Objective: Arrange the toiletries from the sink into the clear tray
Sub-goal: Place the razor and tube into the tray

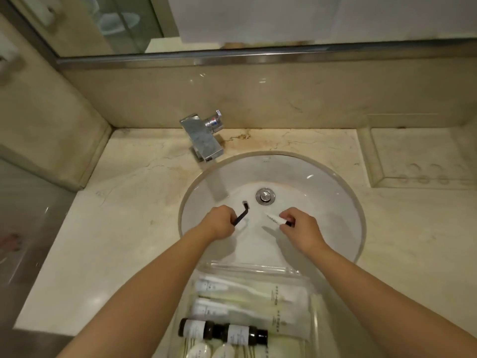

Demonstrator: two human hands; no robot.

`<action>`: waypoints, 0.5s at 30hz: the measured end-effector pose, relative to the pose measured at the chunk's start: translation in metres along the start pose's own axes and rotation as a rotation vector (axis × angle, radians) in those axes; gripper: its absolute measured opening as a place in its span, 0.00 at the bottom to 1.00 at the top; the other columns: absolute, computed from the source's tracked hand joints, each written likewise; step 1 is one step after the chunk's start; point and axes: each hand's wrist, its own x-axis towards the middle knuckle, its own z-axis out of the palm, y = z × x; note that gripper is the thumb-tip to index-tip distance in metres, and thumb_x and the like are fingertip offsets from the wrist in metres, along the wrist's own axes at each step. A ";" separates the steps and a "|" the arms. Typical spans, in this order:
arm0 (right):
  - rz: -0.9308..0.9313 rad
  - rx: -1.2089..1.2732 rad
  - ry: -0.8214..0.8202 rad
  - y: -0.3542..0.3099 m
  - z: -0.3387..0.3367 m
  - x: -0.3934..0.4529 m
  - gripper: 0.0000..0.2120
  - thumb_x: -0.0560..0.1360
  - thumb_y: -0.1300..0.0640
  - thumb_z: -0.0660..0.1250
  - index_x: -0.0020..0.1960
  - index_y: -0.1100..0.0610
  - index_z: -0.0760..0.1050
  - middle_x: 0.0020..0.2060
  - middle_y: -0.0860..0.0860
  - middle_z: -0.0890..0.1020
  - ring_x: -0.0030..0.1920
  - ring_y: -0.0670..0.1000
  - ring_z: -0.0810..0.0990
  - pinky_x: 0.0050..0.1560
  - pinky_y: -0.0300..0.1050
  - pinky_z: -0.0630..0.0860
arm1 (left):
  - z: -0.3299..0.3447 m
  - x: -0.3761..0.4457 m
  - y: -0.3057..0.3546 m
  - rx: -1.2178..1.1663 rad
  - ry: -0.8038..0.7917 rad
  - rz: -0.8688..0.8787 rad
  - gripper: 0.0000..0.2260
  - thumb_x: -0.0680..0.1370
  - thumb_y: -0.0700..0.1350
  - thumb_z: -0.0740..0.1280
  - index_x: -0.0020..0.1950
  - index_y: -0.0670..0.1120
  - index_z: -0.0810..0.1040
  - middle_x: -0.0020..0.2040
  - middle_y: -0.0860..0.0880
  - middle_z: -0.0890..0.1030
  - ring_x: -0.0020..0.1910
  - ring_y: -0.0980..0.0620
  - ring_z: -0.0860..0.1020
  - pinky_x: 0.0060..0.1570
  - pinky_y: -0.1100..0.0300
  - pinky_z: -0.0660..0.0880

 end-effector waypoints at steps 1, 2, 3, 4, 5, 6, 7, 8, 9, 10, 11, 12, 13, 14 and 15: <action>-0.010 0.003 0.001 -0.004 -0.001 -0.008 0.11 0.72 0.65 0.68 0.54 0.57 0.79 0.41 0.49 0.77 0.43 0.50 0.75 0.45 0.40 0.69 | -0.003 -0.007 0.001 -0.021 -0.005 0.006 0.12 0.75 0.36 0.62 0.54 0.42 0.81 0.52 0.42 0.82 0.52 0.43 0.78 0.51 0.53 0.76; -0.019 0.014 0.004 -0.008 -0.003 -0.016 0.09 0.72 0.65 0.69 0.52 0.57 0.79 0.41 0.49 0.78 0.42 0.50 0.75 0.44 0.40 0.69 | -0.005 -0.014 0.002 -0.048 -0.011 0.012 0.12 0.75 0.36 0.62 0.55 0.42 0.81 0.52 0.42 0.82 0.52 0.43 0.79 0.52 0.53 0.76; -0.028 0.025 0.010 -0.012 -0.005 -0.024 0.08 0.72 0.65 0.69 0.50 0.56 0.79 0.40 0.49 0.78 0.41 0.50 0.75 0.42 0.40 0.70 | -0.007 -0.021 0.002 -0.081 -0.017 0.018 0.11 0.75 0.36 0.62 0.55 0.42 0.81 0.51 0.41 0.82 0.52 0.43 0.80 0.52 0.52 0.77; -0.041 0.031 0.018 -0.016 -0.008 -0.031 0.07 0.72 0.65 0.69 0.47 0.56 0.78 0.39 0.49 0.78 0.39 0.49 0.75 0.39 0.39 0.70 | -0.009 -0.028 0.003 -0.114 -0.022 0.027 0.11 0.75 0.36 0.62 0.54 0.42 0.80 0.51 0.41 0.82 0.51 0.43 0.81 0.51 0.53 0.78; -0.053 0.037 0.022 -0.020 -0.010 -0.038 0.07 0.72 0.65 0.69 0.46 0.55 0.77 0.38 0.49 0.78 0.38 0.49 0.75 0.37 0.36 0.69 | -0.010 -0.035 0.003 -0.143 -0.027 0.036 0.10 0.76 0.36 0.62 0.54 0.42 0.81 0.50 0.42 0.82 0.51 0.43 0.82 0.50 0.54 0.78; -0.068 0.041 0.018 -0.023 -0.013 -0.046 0.07 0.71 0.65 0.69 0.44 0.54 0.75 0.37 0.50 0.78 0.37 0.49 0.74 0.35 0.34 0.69 | -0.011 -0.041 0.003 -0.162 -0.031 0.051 0.10 0.76 0.36 0.62 0.53 0.42 0.81 0.49 0.42 0.82 0.49 0.44 0.83 0.48 0.56 0.78; -0.081 0.047 0.007 -0.027 -0.015 -0.054 0.08 0.71 0.65 0.69 0.43 0.53 0.74 0.36 0.50 0.77 0.36 0.49 0.74 0.33 0.32 0.68 | -0.013 -0.047 0.004 -0.174 -0.036 0.065 0.10 0.76 0.36 0.62 0.54 0.41 0.80 0.47 0.43 0.82 0.47 0.45 0.83 0.46 0.57 0.77; -0.090 0.055 -0.007 -0.030 -0.017 -0.064 0.08 0.71 0.65 0.69 0.42 0.53 0.73 0.35 0.51 0.77 0.35 0.49 0.73 0.31 0.31 0.68 | -0.014 -0.054 0.005 -0.183 -0.040 0.074 0.11 0.76 0.36 0.61 0.54 0.41 0.80 0.46 0.43 0.82 0.45 0.46 0.83 0.43 0.59 0.77; -0.097 0.060 -0.023 -0.033 -0.020 -0.070 0.09 0.71 0.64 0.69 0.40 0.52 0.73 0.35 0.52 0.77 0.34 0.50 0.73 0.31 0.33 0.68 | -0.016 -0.058 0.006 -0.194 -0.047 0.077 0.11 0.77 0.36 0.61 0.55 0.41 0.80 0.46 0.44 0.81 0.43 0.48 0.82 0.40 0.60 0.75; -0.104 0.061 -0.033 -0.035 -0.021 -0.081 0.10 0.70 0.64 0.70 0.39 0.51 0.72 0.35 0.52 0.77 0.33 0.50 0.72 0.32 0.36 0.68 | -0.016 -0.066 0.005 -0.209 -0.059 0.081 0.10 0.77 0.36 0.61 0.54 0.41 0.80 0.46 0.44 0.80 0.42 0.49 0.81 0.37 0.62 0.74; -0.110 0.056 -0.044 -0.036 -0.023 -0.091 0.10 0.70 0.64 0.70 0.38 0.51 0.72 0.36 0.52 0.77 0.33 0.49 0.72 0.33 0.38 0.68 | -0.016 -0.071 0.004 -0.225 -0.065 0.089 0.10 0.77 0.36 0.61 0.54 0.41 0.79 0.46 0.45 0.80 0.40 0.50 0.81 0.37 0.62 0.74; -0.118 0.046 -0.058 -0.037 -0.024 -0.098 0.11 0.70 0.63 0.71 0.37 0.51 0.71 0.36 0.52 0.77 0.34 0.49 0.72 0.34 0.40 0.68 | -0.016 -0.075 0.003 -0.242 -0.071 0.098 0.09 0.77 0.36 0.61 0.53 0.42 0.79 0.46 0.45 0.80 0.39 0.51 0.80 0.38 0.61 0.75; -0.122 0.036 -0.070 -0.037 -0.023 -0.111 0.10 0.69 0.63 0.71 0.37 0.52 0.72 0.37 0.52 0.78 0.34 0.49 0.72 0.35 0.41 0.68 | -0.014 -0.082 0.001 -0.255 -0.081 0.116 0.09 0.76 0.35 0.61 0.52 0.42 0.79 0.46 0.45 0.79 0.38 0.52 0.80 0.39 0.61 0.75; -0.127 0.023 -0.082 -0.035 -0.021 -0.123 0.10 0.69 0.62 0.72 0.37 0.52 0.72 0.37 0.52 0.78 0.35 0.49 0.72 0.36 0.41 0.69 | -0.012 -0.088 -0.002 -0.263 -0.093 0.137 0.08 0.77 0.35 0.62 0.52 0.43 0.78 0.45 0.45 0.79 0.38 0.51 0.80 0.39 0.60 0.75; -0.130 0.004 -0.092 -0.033 -0.019 -0.135 0.10 0.69 0.62 0.72 0.38 0.53 0.72 0.38 0.51 0.79 0.35 0.49 0.73 0.37 0.41 0.70 | -0.010 -0.094 -0.003 -0.264 -0.102 0.155 0.08 0.77 0.35 0.62 0.52 0.43 0.78 0.45 0.45 0.79 0.38 0.51 0.80 0.40 0.60 0.75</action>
